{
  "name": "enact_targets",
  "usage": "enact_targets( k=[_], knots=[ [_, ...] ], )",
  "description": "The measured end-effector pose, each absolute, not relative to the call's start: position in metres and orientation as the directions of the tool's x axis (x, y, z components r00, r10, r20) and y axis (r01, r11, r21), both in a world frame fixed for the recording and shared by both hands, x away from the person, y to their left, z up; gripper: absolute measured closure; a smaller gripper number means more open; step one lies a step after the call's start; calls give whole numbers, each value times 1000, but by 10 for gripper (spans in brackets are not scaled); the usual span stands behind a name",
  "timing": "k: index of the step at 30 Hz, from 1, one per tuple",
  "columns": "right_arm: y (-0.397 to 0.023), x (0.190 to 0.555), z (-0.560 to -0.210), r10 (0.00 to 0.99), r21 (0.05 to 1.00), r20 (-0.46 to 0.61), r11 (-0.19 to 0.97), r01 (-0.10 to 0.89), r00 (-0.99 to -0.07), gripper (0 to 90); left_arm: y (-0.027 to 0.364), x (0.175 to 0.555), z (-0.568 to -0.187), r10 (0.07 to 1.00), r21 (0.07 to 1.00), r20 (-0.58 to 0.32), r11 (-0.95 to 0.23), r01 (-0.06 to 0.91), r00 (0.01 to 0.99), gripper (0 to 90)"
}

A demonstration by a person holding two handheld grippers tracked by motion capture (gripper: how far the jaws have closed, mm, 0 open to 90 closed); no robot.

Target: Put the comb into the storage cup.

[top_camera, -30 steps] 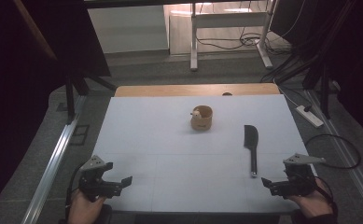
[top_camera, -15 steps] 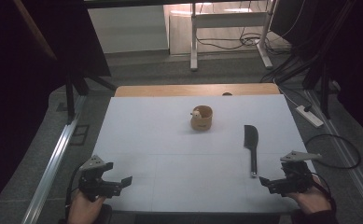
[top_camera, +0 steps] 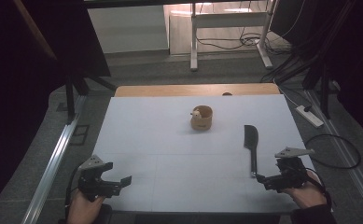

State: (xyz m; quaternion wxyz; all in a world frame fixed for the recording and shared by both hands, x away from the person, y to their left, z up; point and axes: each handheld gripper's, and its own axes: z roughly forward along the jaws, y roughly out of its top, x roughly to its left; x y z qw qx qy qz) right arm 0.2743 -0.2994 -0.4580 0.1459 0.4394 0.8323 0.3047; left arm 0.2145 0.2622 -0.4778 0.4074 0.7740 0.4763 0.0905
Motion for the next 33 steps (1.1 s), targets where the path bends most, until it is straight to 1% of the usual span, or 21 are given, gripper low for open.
enact_targets(
  k=[25, 33],
  knots=[
    [-282, 294, -463, 788, 606, 41, 469, 643, -614, 0, 264, 216, -478, 807, 715, -263, -205, 668, 529, 17],
    [-272, 302, -467, 766, 582, 29, 509, 634, -642, 0, 265, 217, -478, 805, 714, -275, -196, 673, 526, 18]
  ],
)
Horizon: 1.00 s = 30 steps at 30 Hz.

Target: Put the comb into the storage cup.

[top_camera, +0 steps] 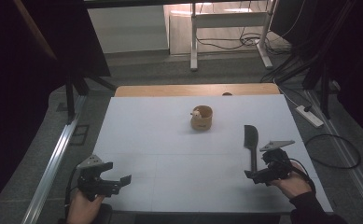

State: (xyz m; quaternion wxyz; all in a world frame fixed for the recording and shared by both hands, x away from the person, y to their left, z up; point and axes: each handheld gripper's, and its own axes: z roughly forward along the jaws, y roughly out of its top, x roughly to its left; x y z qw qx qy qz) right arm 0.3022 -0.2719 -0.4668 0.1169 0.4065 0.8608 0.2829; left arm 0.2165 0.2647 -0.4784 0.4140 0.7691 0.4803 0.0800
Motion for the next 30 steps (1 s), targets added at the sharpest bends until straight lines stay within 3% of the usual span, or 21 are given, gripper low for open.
enact_targets(
  k=[30],
  knots=[
    [-254, 336, -469, 788, 519, 16, 519, 679, -615, 1, 264, 217, -478, 805, 711, -270, -202, 673, 528, 19]
  ],
)
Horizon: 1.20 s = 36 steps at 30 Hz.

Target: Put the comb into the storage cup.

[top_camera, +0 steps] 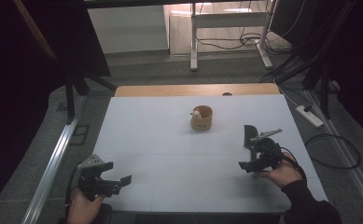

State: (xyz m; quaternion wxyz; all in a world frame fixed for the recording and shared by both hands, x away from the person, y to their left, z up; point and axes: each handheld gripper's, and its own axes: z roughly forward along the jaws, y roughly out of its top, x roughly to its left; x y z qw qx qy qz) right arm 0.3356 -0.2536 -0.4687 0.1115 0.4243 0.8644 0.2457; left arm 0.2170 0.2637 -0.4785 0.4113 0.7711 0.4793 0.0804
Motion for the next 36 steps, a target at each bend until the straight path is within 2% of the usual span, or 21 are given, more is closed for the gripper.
enact_targets(
  k=[3, 5, 6, 7, 8, 9, 10, 11, 12, 13, 14, 15, 16, 17, 18, 19, 20, 21, 36],
  knots=[
    [-253, 338, -469, 789, 517, 9, 522, 678, -615, 28, 264, 217, -478, 806, 711, -270, -202, 673, 527, 19],
    [-253, 339, -469, 785, 522, 9, 525, 672, -620, 81, 264, 217, -479, 806, 711, -271, -202, 674, 526, 20],
    [-253, 340, -469, 783, 524, 7, 527, 669, -623, 153, 264, 217, -479, 806, 710, -272, -201, 675, 526, 21],
    [-253, 340, -469, 783, 524, 7, 527, 669, -623, 153, 264, 217, -479, 806, 710, -272, -201, 675, 526, 21],
    [-253, 340, -469, 782, 527, 8, 527, 667, -624, 203, 264, 217, -479, 807, 710, -271, -201, 675, 525, 21],
    [-254, 341, -468, 777, 528, 18, 527, 666, -630, 314, 264, 218, -479, 807, 709, -272, -201, 676, 525, 22],
    [-254, 341, -468, 777, 528, 18, 527, 666, -630, 314, 264, 218, -479, 807, 709, -272, -200, 676, 524, 22],
    [-255, 342, -467, 767, 528, 27, 534, 660, -641, 403, 264, 218, -479, 807, 709, -272, -200, 676, 524, 23],
    [-255, 343, -467, 763, 527, 26, 539, 658, -646, 453, 264, 218, -479, 807, 709, -273, -199, 676, 524, 23],
    [-255, 343, -467, 763, 527, 26, 539, 658, -646, 453, 264, 218, -479, 807, 709, -273, -199, 677, 524, 23],
    [-255, 345, -466, 753, 522, 36, 547, 655, -657, 553, 264, 218, -479, 807, 709, -274, -199, 677, 524, 23],
    [-255, 345, -466, 753, 522, 36, 547, 655, -657, 553, 264, 218, -479, 807, 709, -274, -199, 677, 524, 23],
    [-255, 345, -466, 752, 518, 37, 548, 656, -658, 602, 264, 218, -479, 806, 708, -276, -198, 678, 523, 24],
    [-255, 347, -466, 750, 507, 38, 555, 660, -660, 697, 264, 218, -479, 807, 708, -276, -197, 678, 522, 24],
    [-254, 348, -466, 750, 506, 40, 554, 661, -660, 753, 264, 218, -479, 807, 708, -276, -196, 678, 522, 25],
    [-254, 348, -466, 750, 506, 40, 554, 661, -660, 753, 264, 218, -479, 806, 708, -277, -196, 678, 523, 25],
    [-254, 349, -465, 744, 504, 34, 564, 654, -668, 849, 264, 218, -479, 807, 708, -277, -196, 678, 522, 25],
    [-254, 350, -465, 740, 508, 34, 565, 650, -671, 888, 264, 218, -479, 807, 708, -277, -196, 679, 522, 26],
    [-254, 353, -478, 731, 486, -5, 598, 638, -682, 896, 264, 219, -479, 807, 707, -280, -193, 681, 519, 30]
  ],
)
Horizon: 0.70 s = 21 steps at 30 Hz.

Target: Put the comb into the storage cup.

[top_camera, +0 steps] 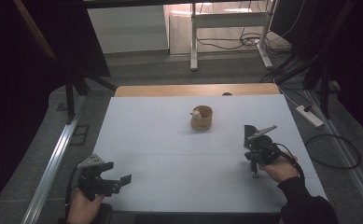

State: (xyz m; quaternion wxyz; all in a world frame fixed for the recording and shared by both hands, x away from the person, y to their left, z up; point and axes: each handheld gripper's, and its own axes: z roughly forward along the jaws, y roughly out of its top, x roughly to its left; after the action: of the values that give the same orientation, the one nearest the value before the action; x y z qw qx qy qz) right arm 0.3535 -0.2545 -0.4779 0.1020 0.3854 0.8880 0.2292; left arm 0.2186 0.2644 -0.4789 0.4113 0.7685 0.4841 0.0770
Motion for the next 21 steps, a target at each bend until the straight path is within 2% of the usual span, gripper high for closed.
enact_targets(
  k=[21],
  knots=[
    [-255, 354, -497, 730, 412, 19, 616, 671, -683, 896, 264, 219, -479, 807, 705, -281, -194, 682, 520, 34]
  ],
)
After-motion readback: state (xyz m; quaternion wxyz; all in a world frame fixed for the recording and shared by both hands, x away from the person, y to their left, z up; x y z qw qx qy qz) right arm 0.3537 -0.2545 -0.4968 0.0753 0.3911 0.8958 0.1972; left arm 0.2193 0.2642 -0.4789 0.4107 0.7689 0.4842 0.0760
